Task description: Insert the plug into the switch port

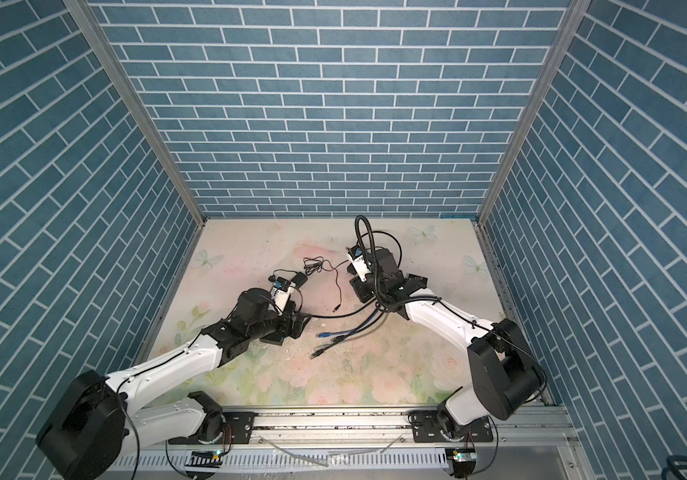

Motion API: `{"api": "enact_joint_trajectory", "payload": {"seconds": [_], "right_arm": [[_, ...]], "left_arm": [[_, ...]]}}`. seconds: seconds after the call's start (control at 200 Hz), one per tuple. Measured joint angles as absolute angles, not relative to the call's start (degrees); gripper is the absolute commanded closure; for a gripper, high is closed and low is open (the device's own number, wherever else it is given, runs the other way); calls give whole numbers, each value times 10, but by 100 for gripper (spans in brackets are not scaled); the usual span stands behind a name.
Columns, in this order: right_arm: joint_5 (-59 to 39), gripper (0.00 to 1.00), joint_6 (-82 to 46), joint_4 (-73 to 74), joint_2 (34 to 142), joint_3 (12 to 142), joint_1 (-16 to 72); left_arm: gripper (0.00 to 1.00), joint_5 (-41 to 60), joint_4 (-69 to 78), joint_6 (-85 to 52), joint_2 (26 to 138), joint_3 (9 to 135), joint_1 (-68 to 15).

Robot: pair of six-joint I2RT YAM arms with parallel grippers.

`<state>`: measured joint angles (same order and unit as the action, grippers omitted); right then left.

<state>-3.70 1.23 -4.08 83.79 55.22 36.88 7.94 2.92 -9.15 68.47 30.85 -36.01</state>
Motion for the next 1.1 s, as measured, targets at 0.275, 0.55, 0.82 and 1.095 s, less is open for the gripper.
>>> {"api": "enact_joint_trajectory", "payload": {"seconds": [0.275,0.55,0.82,1.095], "right_arm": [[-2,55,13,-57,801,526,329],[8,55,13,-60,787,499,313],[2,55,13,-59,784,482,312],[-2,55,13,-57,768,473,312]], "left_arm": [[17,49,-29,-79,750,347,-488],[21,-13,-71,-83,750,348,-556],[30,-109,-85,-95,754,344,-593],[31,-129,-85,-95,805,343,-603]]}}
